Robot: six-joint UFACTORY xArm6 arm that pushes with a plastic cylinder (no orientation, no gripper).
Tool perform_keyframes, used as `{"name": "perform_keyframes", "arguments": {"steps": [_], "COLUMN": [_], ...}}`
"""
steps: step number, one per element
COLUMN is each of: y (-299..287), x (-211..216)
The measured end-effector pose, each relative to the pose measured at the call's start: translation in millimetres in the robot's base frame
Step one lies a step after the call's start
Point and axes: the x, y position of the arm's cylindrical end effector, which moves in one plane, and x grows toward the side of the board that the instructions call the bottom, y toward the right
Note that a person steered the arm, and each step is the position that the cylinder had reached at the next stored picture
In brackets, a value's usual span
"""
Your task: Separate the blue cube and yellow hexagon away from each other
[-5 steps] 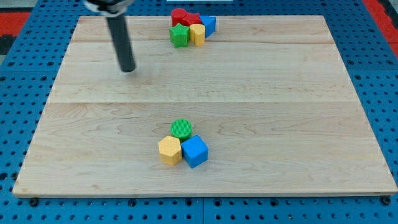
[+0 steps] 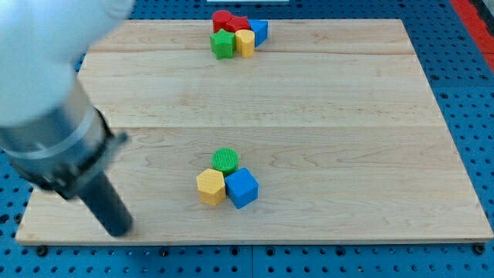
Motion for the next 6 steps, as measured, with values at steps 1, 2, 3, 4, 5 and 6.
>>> {"name": "perform_keyframes", "arguments": {"steps": [1,2,3,4,5,6], "y": [36.9,94.3,114.2,72.9,43.7,38.3], "x": [0.7,-30.8,-68.1,-85.7,-69.4,-66.7]}}
